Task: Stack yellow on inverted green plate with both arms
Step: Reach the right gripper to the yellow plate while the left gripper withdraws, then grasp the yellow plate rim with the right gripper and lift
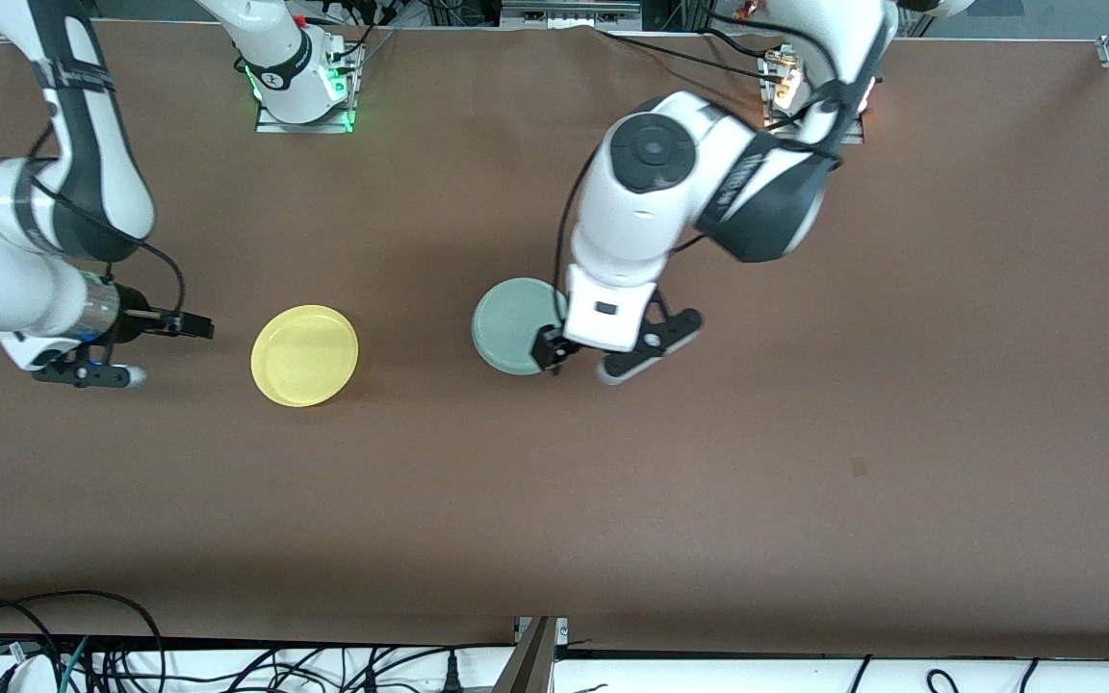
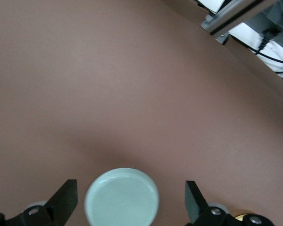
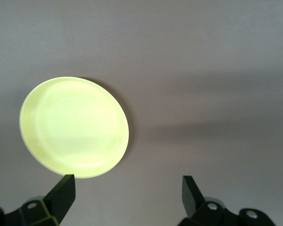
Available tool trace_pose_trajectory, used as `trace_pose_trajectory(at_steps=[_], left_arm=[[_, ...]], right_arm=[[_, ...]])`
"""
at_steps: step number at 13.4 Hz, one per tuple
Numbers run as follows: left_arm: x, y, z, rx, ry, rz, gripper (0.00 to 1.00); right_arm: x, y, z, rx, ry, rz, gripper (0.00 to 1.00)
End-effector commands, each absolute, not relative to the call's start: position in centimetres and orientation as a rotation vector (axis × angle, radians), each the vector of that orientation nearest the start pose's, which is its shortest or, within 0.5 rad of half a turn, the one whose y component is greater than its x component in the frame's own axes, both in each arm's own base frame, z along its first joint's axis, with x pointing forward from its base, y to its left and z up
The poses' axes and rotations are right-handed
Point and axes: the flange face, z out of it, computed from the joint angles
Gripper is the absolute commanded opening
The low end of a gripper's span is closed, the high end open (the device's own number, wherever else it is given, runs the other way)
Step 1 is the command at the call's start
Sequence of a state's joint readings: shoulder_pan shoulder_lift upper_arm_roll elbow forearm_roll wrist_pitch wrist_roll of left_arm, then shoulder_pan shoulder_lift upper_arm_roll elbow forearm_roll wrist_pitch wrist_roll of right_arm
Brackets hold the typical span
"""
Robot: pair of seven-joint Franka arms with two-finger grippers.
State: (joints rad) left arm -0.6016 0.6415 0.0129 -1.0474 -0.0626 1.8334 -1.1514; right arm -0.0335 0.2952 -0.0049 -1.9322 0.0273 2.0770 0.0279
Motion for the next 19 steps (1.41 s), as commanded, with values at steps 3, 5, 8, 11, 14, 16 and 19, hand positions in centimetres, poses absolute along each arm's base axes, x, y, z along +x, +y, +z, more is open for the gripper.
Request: trace_pose_trajectory(at_steps=[3, 5, 8, 11, 14, 16, 19], left_arm=[[62.5, -29.5, 55.3, -3.187, -0.476, 0.097, 1.00], [62.3, -24.1, 58.8, -3.215, -0.359, 0.094, 1.00], [60.0, -16.2, 61.5, -3.211, -0.125, 0.106, 1.00], [59.2, -8.9, 61.5, -3.197, -0.016, 0.169, 1.00], [56.4, -5.1, 61.5, -3.100, 0.089, 0.171, 1.00], [54.3, -3.2, 60.8, -3.069, 0.113, 0.148, 1.00], [52.9, 0.7, 59.2, -3.079, 0.177, 0.128, 1.00]], right_arm=[[55.5, -0.5, 24.3, -3.116, 0.078, 0.048, 1.00], [55.3, -0.6, 21.8, -3.117, 0.071, 0.014, 1.00], [55.4, -0.6, 19.1, -3.116, 0.071, -0.003, 0.75], [55.4, -0.5, 18.1, -3.115, 0.074, 0.002, 0.15], [55.5, -0.2, 18.1, -3.112, 0.067, 0.010, 0.00], [55.6, 0.1, 18.5, -3.111, 0.050, 0.005, 0.00], [57.1, 4.0, 21.6, -3.084, -0.050, 0.034, 0.00]])
